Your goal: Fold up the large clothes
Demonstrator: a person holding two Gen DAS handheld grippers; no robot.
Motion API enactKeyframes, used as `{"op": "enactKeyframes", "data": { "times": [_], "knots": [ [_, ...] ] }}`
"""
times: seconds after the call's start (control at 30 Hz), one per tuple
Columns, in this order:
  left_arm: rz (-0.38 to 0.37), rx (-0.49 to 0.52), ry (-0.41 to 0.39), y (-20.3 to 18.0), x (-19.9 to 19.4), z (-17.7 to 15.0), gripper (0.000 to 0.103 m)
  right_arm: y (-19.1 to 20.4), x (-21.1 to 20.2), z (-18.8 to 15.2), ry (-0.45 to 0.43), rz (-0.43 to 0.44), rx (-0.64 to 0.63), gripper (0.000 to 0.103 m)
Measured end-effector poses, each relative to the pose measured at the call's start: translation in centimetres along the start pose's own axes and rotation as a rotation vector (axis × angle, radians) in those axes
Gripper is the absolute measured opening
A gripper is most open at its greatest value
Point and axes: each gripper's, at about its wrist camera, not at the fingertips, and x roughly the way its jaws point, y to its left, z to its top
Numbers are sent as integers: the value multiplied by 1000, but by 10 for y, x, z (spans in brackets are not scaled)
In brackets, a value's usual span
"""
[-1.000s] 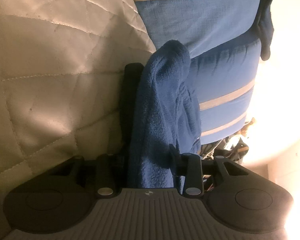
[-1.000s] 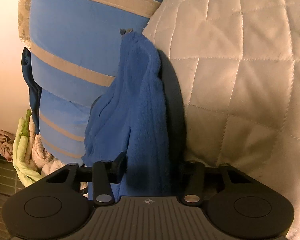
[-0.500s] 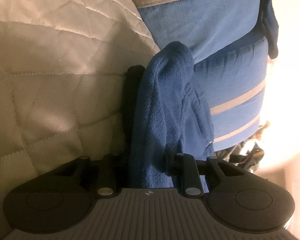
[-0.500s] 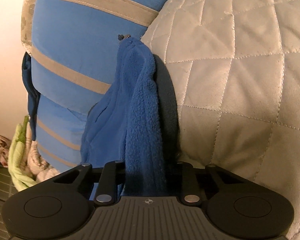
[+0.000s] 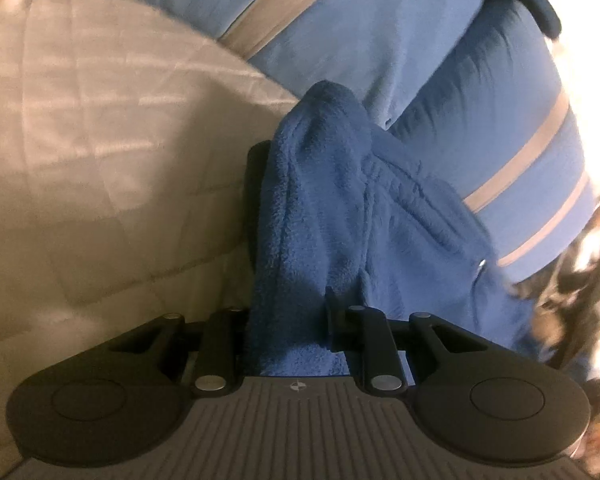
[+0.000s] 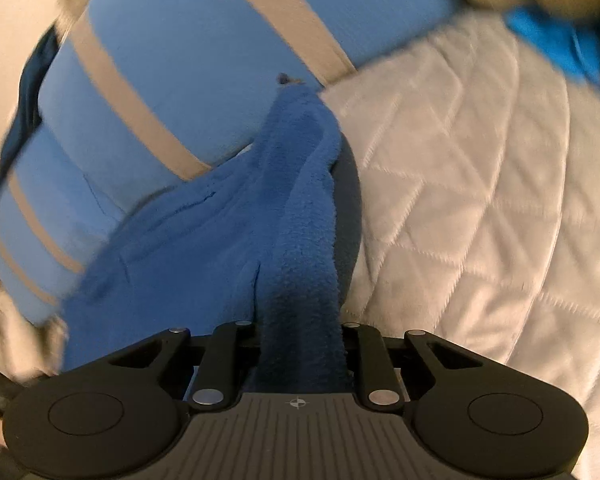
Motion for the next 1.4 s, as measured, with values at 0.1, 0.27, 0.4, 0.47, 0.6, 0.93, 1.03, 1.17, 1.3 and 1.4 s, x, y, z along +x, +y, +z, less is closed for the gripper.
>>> {"op": "enactKeyframes", "data": {
  "times": [0.1, 0.27, 0.4, 0.47, 0.6, 0.93, 1.03, 1.17, 1.3, 1.4],
  "knots": [
    [78, 63, -29, -17, -6, -2, 24, 17, -5, -4, -24, -80, -71, 21],
    [179, 173, -81, -42, -19, -11, 23, 47, -10, -11, -69, -204, -193, 21],
    [251, 274, -124, -66, -25, -18, 23, 71, -17, -15, -111, -277, -286, 21],
    [277, 307, -138, -75, -28, -20, 23, 83, -23, -19, -135, -305, -335, 21],
    [309, 343, -169, -88, -37, -25, 22, 104, -33, -25, -178, -339, -404, 21],
    [329, 441, -271, -118, -71, -26, 22, 127, -71, -26, -259, -328, -441, 21],
    [337, 472, -305, -127, -84, -24, 22, 131, -85, -24, -284, -315, -447, 21],
    [352, 501, -333, -130, -95, -22, 22, 142, -100, -25, -307, -300, -465, 21],
    [361, 484, -336, -121, -101, -24, 22, 150, -104, -25, -300, -281, -469, 21],
    [385, 484, -331, -116, -106, -28, 22, 155, -99, -31, -283, -268, -474, 21]
  ]
}}
